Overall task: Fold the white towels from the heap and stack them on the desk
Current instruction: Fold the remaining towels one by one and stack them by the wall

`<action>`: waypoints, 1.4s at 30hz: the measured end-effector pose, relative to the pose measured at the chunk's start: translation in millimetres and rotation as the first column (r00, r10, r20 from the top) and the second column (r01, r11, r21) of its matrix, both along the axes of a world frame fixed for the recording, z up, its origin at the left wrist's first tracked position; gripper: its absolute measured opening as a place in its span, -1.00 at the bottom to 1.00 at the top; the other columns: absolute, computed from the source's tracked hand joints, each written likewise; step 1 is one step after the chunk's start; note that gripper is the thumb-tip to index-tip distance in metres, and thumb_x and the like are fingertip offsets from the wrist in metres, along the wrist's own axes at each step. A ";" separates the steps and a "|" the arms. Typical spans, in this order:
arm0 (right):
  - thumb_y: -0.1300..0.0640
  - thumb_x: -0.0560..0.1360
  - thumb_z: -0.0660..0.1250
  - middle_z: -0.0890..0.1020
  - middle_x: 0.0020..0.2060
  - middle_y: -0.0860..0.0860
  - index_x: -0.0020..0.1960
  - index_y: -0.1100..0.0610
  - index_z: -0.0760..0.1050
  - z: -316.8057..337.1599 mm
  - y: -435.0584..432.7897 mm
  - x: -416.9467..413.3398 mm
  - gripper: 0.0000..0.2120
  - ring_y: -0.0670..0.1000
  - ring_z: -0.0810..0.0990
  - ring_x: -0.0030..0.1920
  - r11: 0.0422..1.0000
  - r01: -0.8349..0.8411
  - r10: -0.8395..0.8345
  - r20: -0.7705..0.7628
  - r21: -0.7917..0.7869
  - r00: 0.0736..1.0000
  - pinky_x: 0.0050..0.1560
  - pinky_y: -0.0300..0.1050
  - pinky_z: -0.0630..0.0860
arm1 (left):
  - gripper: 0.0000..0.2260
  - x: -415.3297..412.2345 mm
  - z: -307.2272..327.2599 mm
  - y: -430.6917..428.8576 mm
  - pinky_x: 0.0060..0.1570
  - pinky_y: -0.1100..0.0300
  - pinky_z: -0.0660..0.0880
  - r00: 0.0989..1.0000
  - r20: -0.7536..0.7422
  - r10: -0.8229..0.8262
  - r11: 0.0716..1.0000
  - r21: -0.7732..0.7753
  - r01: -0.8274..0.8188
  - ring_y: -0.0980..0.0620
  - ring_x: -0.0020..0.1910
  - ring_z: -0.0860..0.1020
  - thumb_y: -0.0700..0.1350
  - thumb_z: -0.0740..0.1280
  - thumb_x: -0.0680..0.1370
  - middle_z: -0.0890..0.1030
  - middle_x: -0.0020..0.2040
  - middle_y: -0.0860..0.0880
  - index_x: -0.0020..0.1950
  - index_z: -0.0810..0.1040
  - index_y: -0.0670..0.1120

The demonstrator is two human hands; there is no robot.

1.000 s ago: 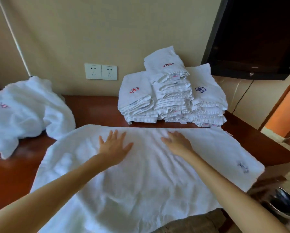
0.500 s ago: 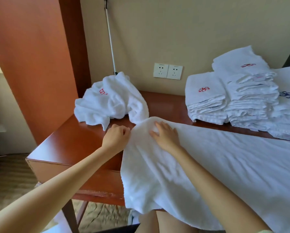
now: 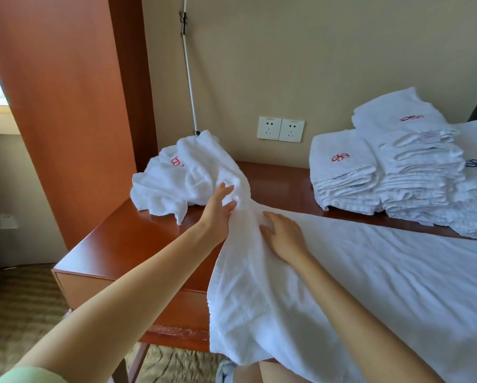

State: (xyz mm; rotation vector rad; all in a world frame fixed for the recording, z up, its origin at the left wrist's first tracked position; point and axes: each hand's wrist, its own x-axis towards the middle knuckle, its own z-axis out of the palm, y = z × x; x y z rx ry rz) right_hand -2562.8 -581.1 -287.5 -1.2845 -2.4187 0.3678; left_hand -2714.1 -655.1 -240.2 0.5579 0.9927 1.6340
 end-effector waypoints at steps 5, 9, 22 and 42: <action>-0.01 0.64 0.09 0.32 0.48 0.01 0.50 0.02 0.24 -0.4 -1.6 -2.6 -0.56 0.03 0.24 0.48 0.998 -0.027 0.023 0.063 0.064 0.998 0.47 0.03 0.11 | -0.81 -8.8 -11.7 22.3 0.34 0.02 0.38 0.952 -0.304 0.040 0.993 -0.090 -0.071 -0.02 0.30 0.45 -0.10 0.40 0.48 0.55 0.25 -0.02 0.07 0.64 0.09; 0.00 0.67 -0.05 0.08 0.56 -0.02 0.55 -0.08 0.08 0.3 -3.6 -7.6 -0.55 0.01 0.00 0.55 0.991 -0.137 0.133 0.195 0.006 0.972 0.52 0.07 -0.08 | -0.67 -28.8 -25.1 42.6 0.36 0.01 0.38 0.930 -0.348 0.119 0.985 -0.080 -0.156 -0.02 0.27 0.47 -0.14 0.49 0.37 0.57 0.21 -0.01 0.11 0.64 0.07; -0.13 0.65 -0.07 -0.04 0.57 -0.08 0.55 -0.20 0.01 -2.0 5.4 -8.3 -0.53 -0.03 -0.10 0.56 0.984 -0.172 0.177 0.252 -0.043 0.951 0.51 0.06 -0.17 | -0.57 -44.1 -29.4 83.6 0.01 0.28 0.46 0.766 -0.639 0.064 0.991 -0.047 -0.122 0.03 0.15 0.51 -0.21 0.42 0.47 0.48 0.27 -0.03 0.33 0.49 0.00; -0.19 0.64 -0.02 -0.03 0.58 -0.02 0.56 -0.11 0.05 2.1 1.5 -4.7 -0.48 0.01 -0.10 0.56 0.987 -0.147 0.156 0.219 -0.056 0.963 0.52 0.08 -0.17 | -0.84 -40.0 -39.7 42.6 -0.21 0.28 0.43 0.455 -0.851 0.262 0.909 0.059 -0.413 -0.04 -0.15 0.52 -0.29 0.40 0.45 0.49 -0.22 0.06 -0.06 0.49 -0.12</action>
